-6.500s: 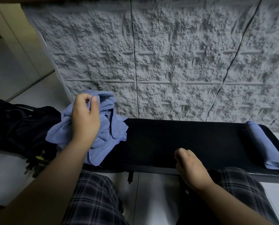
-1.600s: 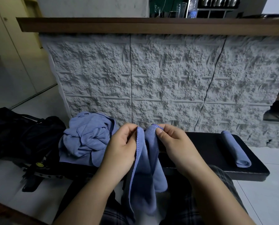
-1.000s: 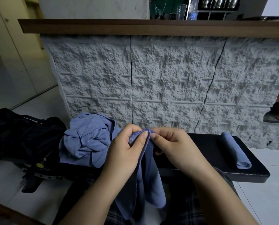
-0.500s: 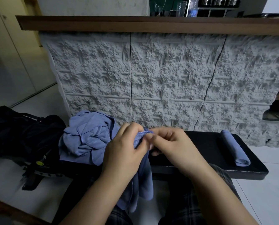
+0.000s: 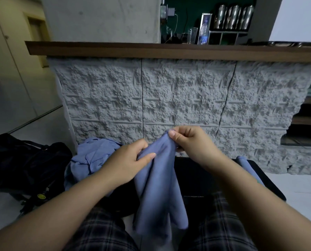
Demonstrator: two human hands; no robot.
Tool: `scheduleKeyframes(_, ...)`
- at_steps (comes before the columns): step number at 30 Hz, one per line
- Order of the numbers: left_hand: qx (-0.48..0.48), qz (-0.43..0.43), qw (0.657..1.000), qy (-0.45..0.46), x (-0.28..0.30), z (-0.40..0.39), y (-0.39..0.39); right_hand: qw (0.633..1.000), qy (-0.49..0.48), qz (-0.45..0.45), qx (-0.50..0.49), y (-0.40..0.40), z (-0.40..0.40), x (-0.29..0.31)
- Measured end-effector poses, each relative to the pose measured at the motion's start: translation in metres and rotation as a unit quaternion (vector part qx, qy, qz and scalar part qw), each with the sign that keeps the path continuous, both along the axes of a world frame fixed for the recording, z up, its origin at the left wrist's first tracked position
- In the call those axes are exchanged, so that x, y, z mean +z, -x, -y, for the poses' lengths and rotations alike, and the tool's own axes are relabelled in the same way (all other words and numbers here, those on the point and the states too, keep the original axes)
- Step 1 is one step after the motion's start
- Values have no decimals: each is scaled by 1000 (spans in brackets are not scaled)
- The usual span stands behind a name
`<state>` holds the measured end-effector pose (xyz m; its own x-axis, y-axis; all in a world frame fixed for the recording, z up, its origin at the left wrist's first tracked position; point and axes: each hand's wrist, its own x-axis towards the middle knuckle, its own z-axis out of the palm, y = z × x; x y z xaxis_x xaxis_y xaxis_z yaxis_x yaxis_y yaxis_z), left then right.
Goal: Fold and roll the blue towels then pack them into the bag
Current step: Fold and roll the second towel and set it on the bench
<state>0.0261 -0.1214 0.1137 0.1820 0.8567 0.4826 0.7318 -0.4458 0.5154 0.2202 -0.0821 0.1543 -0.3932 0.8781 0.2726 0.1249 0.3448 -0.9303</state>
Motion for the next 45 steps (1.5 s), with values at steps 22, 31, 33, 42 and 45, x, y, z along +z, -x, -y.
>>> scheduleKeyframes(22, 217, -376, 884, -173, 11, 0, 107, 933, -121, 188, -281, -78, -46, 13)
scheduleKeyframes(31, 233, -384, 886, -114, 8, 0, 102, 932, -103, 197, -286, -69, -49, -4)
scheduleKeyframes(33, 252, -389, 884, -57, 10, 3, 98, 933, -93, 193, -289, -67, -48, -6)
scheduleKeyframes(42, 304, -288, 908, -16, 0, 10, 88, 935, -30, 135, -326, -48, -50, -25)
scheduleKeyframes(45, 286, -250, 924, -38, -15, 7, 94, 932, -29, 134, -335, -44, -50, -32)
